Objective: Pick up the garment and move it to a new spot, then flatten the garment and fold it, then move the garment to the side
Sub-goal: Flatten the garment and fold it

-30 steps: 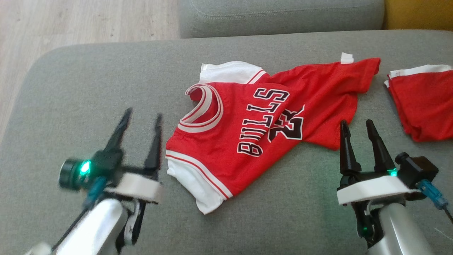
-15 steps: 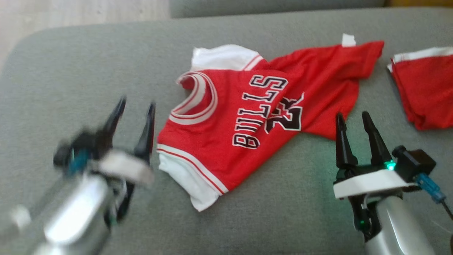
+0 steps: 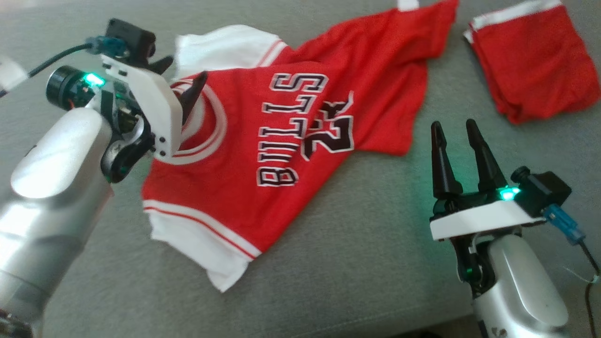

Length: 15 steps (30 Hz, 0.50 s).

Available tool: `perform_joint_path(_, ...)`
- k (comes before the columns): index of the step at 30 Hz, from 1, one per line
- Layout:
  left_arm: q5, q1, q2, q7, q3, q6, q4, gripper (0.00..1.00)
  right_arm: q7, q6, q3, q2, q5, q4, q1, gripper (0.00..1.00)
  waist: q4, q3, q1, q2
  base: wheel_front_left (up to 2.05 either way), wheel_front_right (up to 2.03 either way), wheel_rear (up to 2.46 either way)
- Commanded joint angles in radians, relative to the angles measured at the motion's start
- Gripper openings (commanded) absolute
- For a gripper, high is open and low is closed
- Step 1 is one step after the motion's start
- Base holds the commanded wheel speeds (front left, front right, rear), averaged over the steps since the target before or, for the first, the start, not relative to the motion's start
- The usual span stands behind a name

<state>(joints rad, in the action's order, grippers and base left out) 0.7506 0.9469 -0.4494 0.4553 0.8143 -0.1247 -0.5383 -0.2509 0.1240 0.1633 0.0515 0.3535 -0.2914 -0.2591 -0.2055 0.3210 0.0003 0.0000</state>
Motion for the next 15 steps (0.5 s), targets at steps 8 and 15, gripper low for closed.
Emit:
perform_joint_path(8,0.054,0.124,-0.131,0.081,0.169,-0.006,0.016,1.00,-0.011,0.007,0.038,-0.001,0.030,0.051,-0.027,1.00,-0.103,0.069,-0.0003,0.0000,0.00,0.00,0.00)
perform_joint_path(15,0.090,0.162,-0.180,0.086,0.315,-0.006,-0.012,0.00,-0.011,0.007,0.049,-0.001,0.045,0.068,-0.034,1.00,-0.135,0.089,-0.0003,0.0000,0.00,0.00,0.00)
